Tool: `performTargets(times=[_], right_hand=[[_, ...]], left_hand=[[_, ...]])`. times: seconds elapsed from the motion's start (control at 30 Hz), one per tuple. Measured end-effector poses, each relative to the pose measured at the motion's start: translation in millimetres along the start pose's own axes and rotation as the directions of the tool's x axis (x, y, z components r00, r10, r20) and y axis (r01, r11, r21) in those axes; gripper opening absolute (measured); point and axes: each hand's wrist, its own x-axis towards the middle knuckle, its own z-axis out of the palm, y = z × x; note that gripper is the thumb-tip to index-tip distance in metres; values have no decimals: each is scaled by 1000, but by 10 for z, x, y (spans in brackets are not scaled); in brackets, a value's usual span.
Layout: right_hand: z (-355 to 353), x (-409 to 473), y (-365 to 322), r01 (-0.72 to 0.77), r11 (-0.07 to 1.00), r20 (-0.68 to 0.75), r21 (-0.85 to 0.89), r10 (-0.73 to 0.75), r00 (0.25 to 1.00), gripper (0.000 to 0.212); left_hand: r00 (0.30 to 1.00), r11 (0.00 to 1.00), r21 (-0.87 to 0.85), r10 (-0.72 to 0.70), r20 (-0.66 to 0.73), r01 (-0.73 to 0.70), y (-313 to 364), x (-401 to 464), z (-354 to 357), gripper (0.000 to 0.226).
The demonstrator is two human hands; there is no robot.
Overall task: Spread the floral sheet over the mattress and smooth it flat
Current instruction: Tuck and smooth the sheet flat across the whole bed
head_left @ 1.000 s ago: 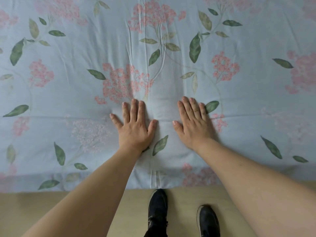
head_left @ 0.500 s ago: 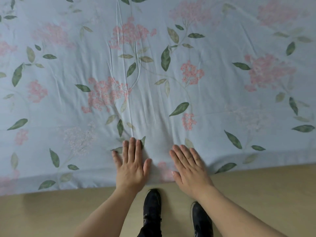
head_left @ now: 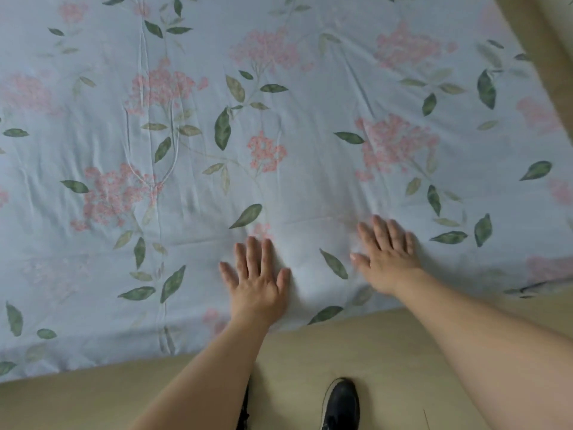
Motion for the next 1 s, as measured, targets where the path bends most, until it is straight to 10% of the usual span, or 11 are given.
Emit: performTargets(times=[0.2, 0.43, 0.77, 1.0], right_hand=[[112, -634, 496, -17, 1000, 252, -18, 21, 967, 69], [-1205, -25, 529, 129, 992, -14, 5, -129, 992, 23], [-1154, 1096, 1580, 124, 991, -78, -56, -128, 989, 63], [-686, 435, 2798, 46, 993, 205, -108, -23, 978, 69]], left_hand=[[987, 998, 37, 43, 157, -49, 354, -342, -170, 75], [992, 1000, -7, -31, -119, 30, 858, 619, -1088, 66], [922, 948, -240, -275, -273, 211, 1786, 1633, -787, 64], [993, 991, -92, 89, -76, -96, 3288, 667, 81, 68]])
